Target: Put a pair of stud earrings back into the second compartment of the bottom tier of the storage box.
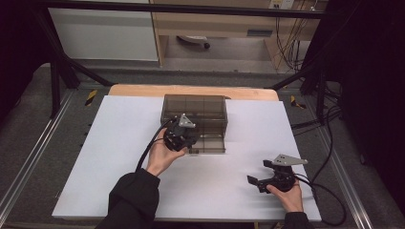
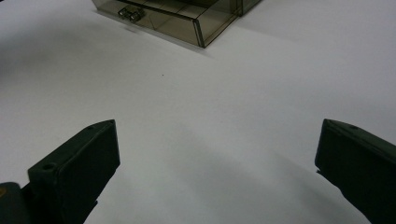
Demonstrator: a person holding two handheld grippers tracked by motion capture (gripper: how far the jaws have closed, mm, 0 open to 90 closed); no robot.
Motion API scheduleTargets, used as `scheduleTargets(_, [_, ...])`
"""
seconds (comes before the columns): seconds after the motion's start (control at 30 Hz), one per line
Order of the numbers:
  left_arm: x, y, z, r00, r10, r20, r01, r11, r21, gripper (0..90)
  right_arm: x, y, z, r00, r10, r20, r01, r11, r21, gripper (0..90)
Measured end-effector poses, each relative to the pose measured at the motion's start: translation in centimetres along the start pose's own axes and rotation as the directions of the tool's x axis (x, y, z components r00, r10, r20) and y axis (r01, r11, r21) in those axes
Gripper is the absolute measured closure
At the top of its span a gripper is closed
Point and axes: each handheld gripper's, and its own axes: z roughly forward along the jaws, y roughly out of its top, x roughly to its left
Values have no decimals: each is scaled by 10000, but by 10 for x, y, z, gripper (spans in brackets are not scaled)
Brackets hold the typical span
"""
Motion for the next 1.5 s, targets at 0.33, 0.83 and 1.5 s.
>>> scheduleTargets(0.33, [10,-6,16,9995,-170,-257,173,9998,91,819,0,0,0,10000,12,0,-12,10000,14,6])
scheduleTargets(0.83, [17,-17,44,9991,-286,-318,297,9990,337,816,0,0,1,10000,-8,-3,8,10000,22,6])
scheduleTargets(1.5, [10,-20,33,9995,-309,18,309,9994,139,632,0,0,1,10000,-5,-22,5,10000,-8,6])
